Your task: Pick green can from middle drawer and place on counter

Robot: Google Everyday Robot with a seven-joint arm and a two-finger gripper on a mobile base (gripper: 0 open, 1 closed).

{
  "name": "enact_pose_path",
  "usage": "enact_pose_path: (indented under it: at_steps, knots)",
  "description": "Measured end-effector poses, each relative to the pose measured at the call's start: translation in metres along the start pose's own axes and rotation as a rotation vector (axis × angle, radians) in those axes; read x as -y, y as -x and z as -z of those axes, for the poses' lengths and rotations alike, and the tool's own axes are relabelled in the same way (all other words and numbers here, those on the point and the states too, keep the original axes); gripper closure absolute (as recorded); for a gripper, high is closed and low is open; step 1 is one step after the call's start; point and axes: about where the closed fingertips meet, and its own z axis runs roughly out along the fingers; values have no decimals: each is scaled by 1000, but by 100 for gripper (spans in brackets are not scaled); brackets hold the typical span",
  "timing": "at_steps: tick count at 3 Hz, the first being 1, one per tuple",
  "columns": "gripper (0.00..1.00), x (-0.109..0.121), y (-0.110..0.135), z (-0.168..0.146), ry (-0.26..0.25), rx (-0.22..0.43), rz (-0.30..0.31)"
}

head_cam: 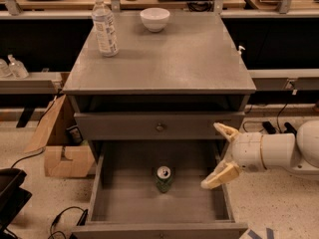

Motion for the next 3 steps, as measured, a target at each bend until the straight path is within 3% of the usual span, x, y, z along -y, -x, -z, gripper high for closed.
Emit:
enact_pose_path:
  at_steps: [1, 3]
  knots:
    - [0, -7, -20, -23, 3, 49, -18]
    - [0, 1, -69, -115, 11, 277, -18]
